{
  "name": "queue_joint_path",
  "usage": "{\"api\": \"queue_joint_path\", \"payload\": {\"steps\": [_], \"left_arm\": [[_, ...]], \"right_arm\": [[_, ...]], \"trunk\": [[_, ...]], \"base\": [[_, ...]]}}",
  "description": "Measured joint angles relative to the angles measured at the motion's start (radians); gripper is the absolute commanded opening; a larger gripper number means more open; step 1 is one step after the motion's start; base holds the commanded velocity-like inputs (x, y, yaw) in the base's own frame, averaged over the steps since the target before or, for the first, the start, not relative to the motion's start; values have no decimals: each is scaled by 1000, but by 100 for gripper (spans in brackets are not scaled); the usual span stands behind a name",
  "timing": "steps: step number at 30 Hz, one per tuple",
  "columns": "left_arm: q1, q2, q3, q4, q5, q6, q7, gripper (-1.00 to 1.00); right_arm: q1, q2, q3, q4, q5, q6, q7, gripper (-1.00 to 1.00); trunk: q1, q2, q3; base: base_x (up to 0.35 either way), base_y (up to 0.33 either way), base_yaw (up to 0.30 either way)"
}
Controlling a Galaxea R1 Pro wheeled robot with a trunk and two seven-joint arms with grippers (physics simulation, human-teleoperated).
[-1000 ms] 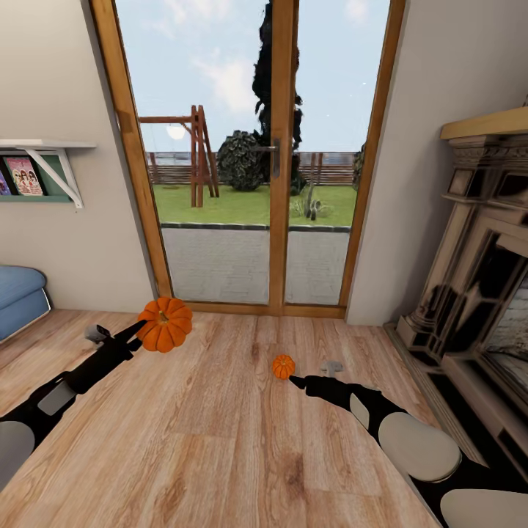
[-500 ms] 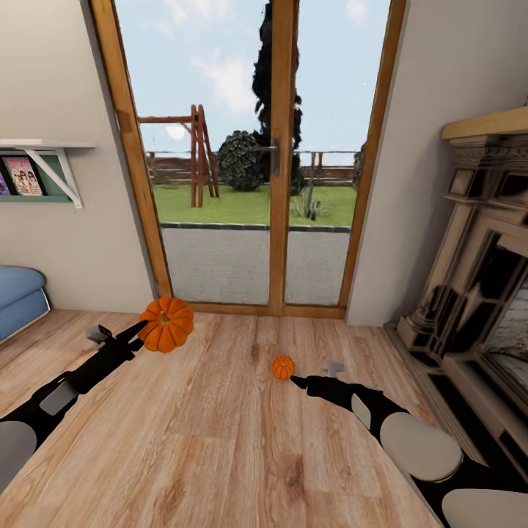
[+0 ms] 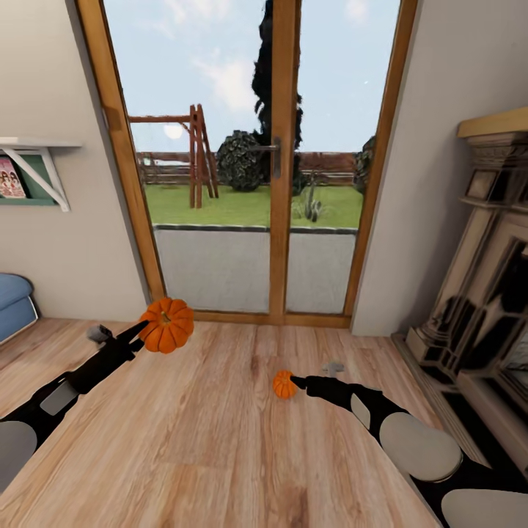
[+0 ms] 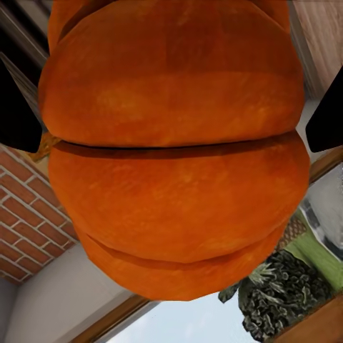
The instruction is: Place each of the two pumpkins and all three candles from the living room inside a cabinet in the living room (use any cabinet), then make sure every cabinet is closed, and position the cauldron so it is next to a table in the living room.
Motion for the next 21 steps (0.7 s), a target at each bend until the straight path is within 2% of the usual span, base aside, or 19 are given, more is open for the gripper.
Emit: {"api": "queue_joint_path", "payload": {"steps": [21], "left_arm": [[0,0,-3,0,0,0,0,-100]], "right_arm": [[0,1,0,-2,-4,-3,0,100]], "trunk": [[0,0,0]], "base": [[328,0,0]]}}
